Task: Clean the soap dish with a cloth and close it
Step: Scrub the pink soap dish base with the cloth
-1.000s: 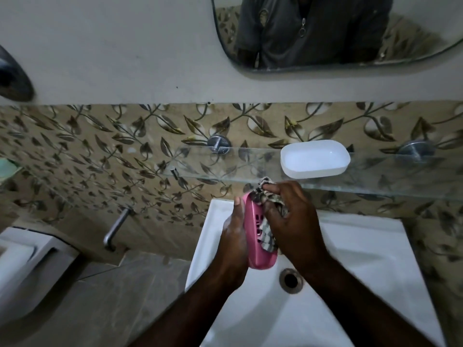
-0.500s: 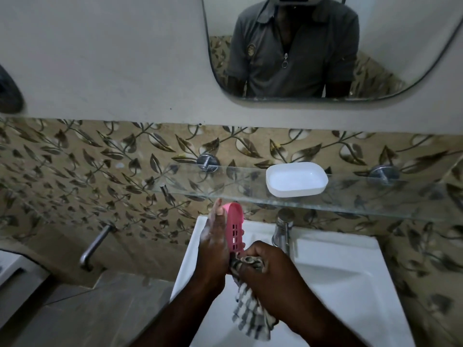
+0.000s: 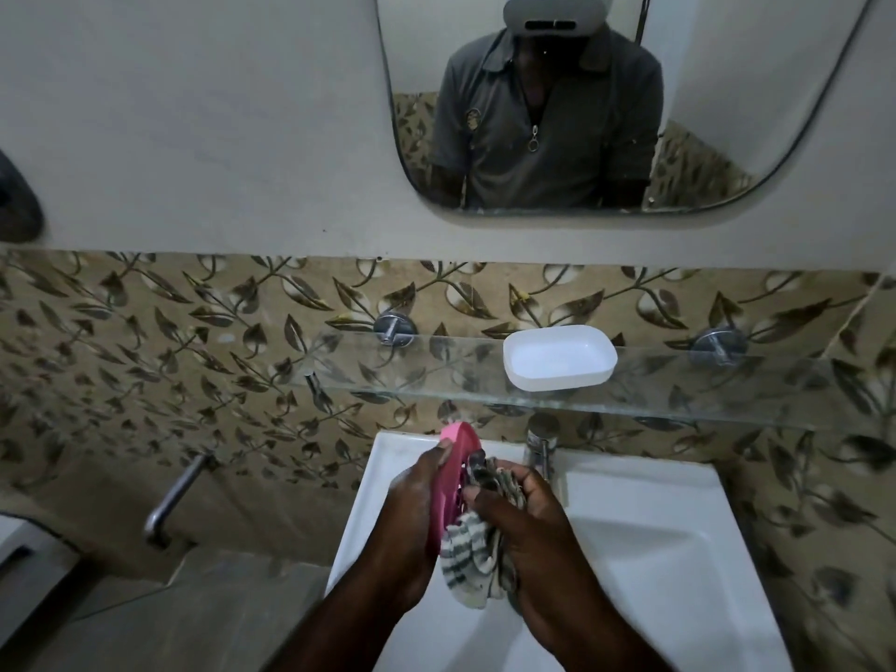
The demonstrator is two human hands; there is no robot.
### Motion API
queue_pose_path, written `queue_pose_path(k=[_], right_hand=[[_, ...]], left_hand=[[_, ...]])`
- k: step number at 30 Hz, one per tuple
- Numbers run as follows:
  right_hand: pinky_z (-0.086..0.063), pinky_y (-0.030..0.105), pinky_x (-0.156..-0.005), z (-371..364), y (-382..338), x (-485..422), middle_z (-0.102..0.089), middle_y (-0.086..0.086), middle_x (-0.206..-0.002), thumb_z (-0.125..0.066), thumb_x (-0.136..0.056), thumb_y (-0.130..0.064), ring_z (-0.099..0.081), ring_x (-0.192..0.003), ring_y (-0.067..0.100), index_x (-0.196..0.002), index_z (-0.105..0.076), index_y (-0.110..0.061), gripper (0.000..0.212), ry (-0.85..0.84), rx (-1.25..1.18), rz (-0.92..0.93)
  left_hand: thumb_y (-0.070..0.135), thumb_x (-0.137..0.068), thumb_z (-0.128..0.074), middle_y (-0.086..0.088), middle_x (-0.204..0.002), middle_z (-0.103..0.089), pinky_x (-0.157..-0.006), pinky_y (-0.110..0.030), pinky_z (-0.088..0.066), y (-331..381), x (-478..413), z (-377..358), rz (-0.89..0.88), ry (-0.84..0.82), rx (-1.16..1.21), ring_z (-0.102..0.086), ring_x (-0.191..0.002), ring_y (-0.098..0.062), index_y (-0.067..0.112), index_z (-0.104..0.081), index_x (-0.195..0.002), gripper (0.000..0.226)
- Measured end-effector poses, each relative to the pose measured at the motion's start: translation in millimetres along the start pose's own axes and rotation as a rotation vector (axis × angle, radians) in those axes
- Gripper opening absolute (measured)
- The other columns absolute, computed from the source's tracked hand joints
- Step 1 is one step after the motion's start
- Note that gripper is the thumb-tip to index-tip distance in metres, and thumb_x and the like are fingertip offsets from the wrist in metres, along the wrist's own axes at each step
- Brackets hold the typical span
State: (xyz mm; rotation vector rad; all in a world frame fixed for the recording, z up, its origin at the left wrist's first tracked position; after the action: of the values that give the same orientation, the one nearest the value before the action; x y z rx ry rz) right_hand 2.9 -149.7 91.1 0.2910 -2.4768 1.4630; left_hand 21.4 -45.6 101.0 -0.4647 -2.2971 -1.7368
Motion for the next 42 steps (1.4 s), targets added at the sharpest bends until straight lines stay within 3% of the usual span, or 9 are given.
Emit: queue_pose_path(k=[3, 7, 11, 17, 21, 27, 31, 36, 42], right_hand=[[-0.056, 0.043, -0.075, 1, -2, 2, -0.072, 0.02, -0.099, -0.081, -0.073, -0.021, -0.07, -0.085, 0.034, -0.11, -0.062, -0.012, 0.043, 0.01, 0.015, 0.028], [-0.057, 0.051, -0.082, 2, -2, 4, -0.073, 0.015, -0.1, -0.073, -0.081, -0.023, -0.071, -0.093, 0.035, -0.112, -0.062, -0.021, 0.032, -0.013, 0.107, 0.05], [-0.057, 0.041, -0.071, 4, 8, 7, -0.075, 0.009, -0.097, -0.063, -0.09, -0.008, -0.072, -0.084, 0.028, -0.112, -0.064, -0.025, 0.028, -0.038, 0.162, 0.026], [-0.053, 0.037, -0.062, 28, 24, 8, -0.065, 0.02, -0.085, -0.063, -0.076, -0.006, -0.063, -0.062, 0.025, -0.112, -0.056, 0.002, 0.037, 0.018, -0.222, -0.128], [-0.053, 0.029, -0.046, 24, -5, 20, -0.064, 0.018, -0.089, -0.057, -0.069, -0.018, -0.064, -0.06, 0.025, -0.112, -0.058, -0.002, 0.046, -0.069, -0.47, -0.093], [-0.054, 0.03, -0.052, 31, -10, 8, -0.067, 0.016, -0.09, -0.052, -0.084, 0.005, -0.062, -0.066, 0.025, -0.111, -0.054, -0.004, 0.028, 0.113, -0.202, 0.026], [-0.045, 0.025, -0.046, 32, -17, 9, -0.069, 0.015, -0.091, -0.052, -0.082, -0.005, -0.06, -0.059, 0.024, -0.11, -0.062, -0.005, 0.03, 0.099, -0.182, 0.036], [-0.054, 0.05, -0.076, 25, -5, -3, -0.066, 0.023, -0.103, -0.08, -0.055, -0.018, -0.066, -0.08, 0.035, -0.118, -0.06, -0.006, 0.067, 0.048, -0.48, -0.097], [-0.051, 0.032, -0.053, -12, -44, -1, -0.069, 0.011, -0.087, -0.056, -0.087, 0.003, -0.059, -0.062, 0.021, -0.107, -0.066, -0.017, 0.03, 0.132, 0.077, 0.196]], left_hand=[[0.038, -0.078, -0.069, -0.025, -0.103, -0.071, -0.089, -0.052, -0.053, 5, 11, -10, -0.058, -0.078, -0.063, -0.069, -0.094, -0.042, 0.004, -0.071, -0.103, 0.041], [0.018, -0.071, -0.071, -0.009, -0.082, -0.074, -0.063, -0.025, -0.053, 10, 22, -16, -0.201, -0.107, -0.175, -0.071, -0.072, -0.02, 0.006, -0.067, -0.101, 0.033], [0.023, -0.065, -0.075, -0.01, -0.084, -0.073, -0.06, -0.028, -0.052, 11, 29, -3, -0.297, 0.041, -0.182, -0.07, -0.075, -0.021, 0.015, -0.064, -0.104, 0.041], [0.02, -0.062, -0.069, -0.006, -0.065, -0.067, -0.058, -0.034, -0.045, 10, 32, 49, -0.33, 0.321, -0.052, -0.058, -0.062, -0.027, 0.014, -0.07, -0.074, 0.014], [0.008, -0.073, -0.073, -0.006, -0.064, -0.067, -0.064, -0.038, -0.046, 10, 32, 67, -0.313, 0.37, -0.028, -0.059, -0.067, -0.032, 0.015, -0.073, -0.073, 0.007], [0.019, -0.064, -0.069, -0.014, -0.07, -0.06, -0.059, -0.033, -0.04, 13, 26, 54, -0.276, 0.302, -0.058, -0.052, -0.066, -0.03, 0.019, -0.073, -0.068, 0.006], [0.023, -0.063, -0.069, -0.012, -0.067, -0.058, -0.059, -0.033, -0.041, 23, 23, 53, -0.305, 0.28, -0.104, -0.051, -0.063, -0.026, 0.02, -0.072, -0.067, 0.006], [0.03, -0.068, -0.08, -0.007, -0.064, -0.054, -0.06, -0.034, -0.038, 29, 15, 58, -0.339, 0.216, -0.248, -0.047, -0.062, -0.02, 0.028, -0.074, -0.07, 0.007], [0.018, -0.081, -0.074, 0.006, -0.048, -0.029, -0.043, -0.024, -0.02, 50, 4, 68, -0.453, 0.162, -0.518, -0.023, -0.045, -0.013, 0.001, -0.045, -0.057, 0.041]])
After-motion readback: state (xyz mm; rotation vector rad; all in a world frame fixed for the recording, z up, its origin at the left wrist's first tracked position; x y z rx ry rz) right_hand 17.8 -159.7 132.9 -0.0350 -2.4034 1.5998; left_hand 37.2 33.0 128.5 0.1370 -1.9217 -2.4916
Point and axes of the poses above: each hand's wrist, its own x-axis away from the middle knuckle, its own z-axis out of the back of the hand, y = z × x, the point moved 10 cm from there along -x, towards the middle knuckle
